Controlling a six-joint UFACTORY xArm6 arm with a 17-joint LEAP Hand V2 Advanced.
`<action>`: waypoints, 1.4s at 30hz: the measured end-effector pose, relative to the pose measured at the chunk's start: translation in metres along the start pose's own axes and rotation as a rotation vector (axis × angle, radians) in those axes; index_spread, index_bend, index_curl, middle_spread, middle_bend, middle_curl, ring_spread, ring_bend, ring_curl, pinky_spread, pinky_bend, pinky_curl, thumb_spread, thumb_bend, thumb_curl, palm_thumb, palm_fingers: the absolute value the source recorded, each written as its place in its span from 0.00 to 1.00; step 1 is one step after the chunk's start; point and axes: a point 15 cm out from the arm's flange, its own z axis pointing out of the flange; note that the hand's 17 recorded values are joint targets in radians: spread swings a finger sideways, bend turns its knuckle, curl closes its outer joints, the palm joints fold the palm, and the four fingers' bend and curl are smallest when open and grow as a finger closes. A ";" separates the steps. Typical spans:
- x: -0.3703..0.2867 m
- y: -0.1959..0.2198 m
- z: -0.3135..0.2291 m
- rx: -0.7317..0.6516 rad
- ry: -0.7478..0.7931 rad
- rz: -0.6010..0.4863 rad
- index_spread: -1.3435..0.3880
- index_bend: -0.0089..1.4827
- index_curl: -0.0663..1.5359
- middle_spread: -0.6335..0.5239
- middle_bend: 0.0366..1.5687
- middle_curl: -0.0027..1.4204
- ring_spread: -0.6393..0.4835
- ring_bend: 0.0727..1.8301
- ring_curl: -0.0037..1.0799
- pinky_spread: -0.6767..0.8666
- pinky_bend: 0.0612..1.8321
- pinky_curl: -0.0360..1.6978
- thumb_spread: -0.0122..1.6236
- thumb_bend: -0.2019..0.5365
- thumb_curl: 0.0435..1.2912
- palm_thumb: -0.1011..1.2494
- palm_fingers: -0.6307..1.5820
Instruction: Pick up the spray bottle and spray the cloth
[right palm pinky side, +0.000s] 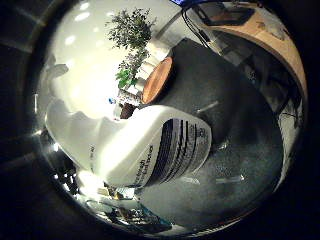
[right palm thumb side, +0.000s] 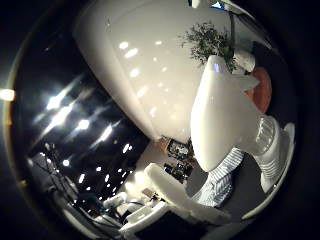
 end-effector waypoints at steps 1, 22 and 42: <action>0.000 0.000 0.003 0.000 -0.005 0.001 0.66 0.11 0.20 0.69 0.11 0.24 0.72 0.16 0.24 0.66 0.19 0.20 0.70 0.25 0.19 0.43 0.33; 0.000 0.010 0.051 -0.060 -0.054 0.010 0.68 0.10 0.20 0.71 0.15 0.25 0.73 0.21 0.24 0.67 0.21 0.20 0.70 0.26 0.20 0.49 0.39; -0.003 0.006 0.057 -0.017 -0.101 0.037 0.57 0.23 0.34 0.40 0.45 0.43 0.40 0.55 0.45 0.15 0.50 0.27 0.70 0.25 0.27 0.61 0.81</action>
